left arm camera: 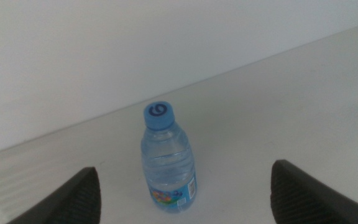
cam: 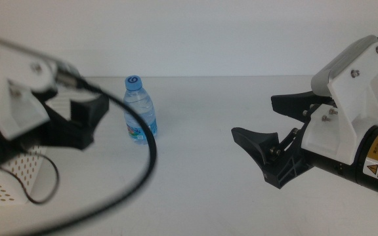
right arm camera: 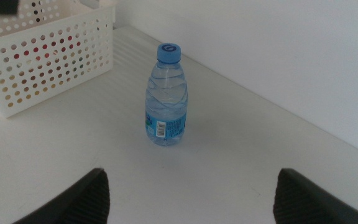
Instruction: Use arms to grab the bottles and put them into the dustbin to the left of the table.
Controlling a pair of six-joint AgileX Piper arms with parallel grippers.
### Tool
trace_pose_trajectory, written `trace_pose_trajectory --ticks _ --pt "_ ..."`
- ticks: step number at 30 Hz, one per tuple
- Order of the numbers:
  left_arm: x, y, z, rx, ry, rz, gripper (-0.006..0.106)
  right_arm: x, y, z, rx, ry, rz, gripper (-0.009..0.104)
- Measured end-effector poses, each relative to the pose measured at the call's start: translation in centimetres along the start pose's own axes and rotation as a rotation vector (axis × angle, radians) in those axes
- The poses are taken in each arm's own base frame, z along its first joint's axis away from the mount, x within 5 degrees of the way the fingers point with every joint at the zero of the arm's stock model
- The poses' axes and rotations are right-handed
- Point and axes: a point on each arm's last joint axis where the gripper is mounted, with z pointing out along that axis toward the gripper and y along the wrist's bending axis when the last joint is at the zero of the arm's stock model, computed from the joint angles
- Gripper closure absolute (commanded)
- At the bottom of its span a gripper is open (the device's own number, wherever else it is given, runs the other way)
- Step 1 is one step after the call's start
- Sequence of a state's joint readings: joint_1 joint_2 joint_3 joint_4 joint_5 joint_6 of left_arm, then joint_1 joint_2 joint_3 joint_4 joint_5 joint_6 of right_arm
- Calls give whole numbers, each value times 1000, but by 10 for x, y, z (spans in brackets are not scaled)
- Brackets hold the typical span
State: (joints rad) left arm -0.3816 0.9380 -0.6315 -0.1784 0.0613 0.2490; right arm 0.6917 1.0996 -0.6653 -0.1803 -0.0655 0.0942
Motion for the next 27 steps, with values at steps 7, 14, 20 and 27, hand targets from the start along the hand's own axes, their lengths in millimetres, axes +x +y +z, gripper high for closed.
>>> trace_pose_trajectory --ticks 7,14,20,27 --pt "44 -6 19 -30 -87 18 10 0 0 0 0 1 0 21" --pt "68 -7 50 -59 -91 20 10 0 0 0 0 2 0 21" --pt "91 -9 80 -67 -90 9 10 0 0 0 0 2 0 21" --pt "102 -10 109 -78 -130 -3 10 0 0 0 0 2 0 21"
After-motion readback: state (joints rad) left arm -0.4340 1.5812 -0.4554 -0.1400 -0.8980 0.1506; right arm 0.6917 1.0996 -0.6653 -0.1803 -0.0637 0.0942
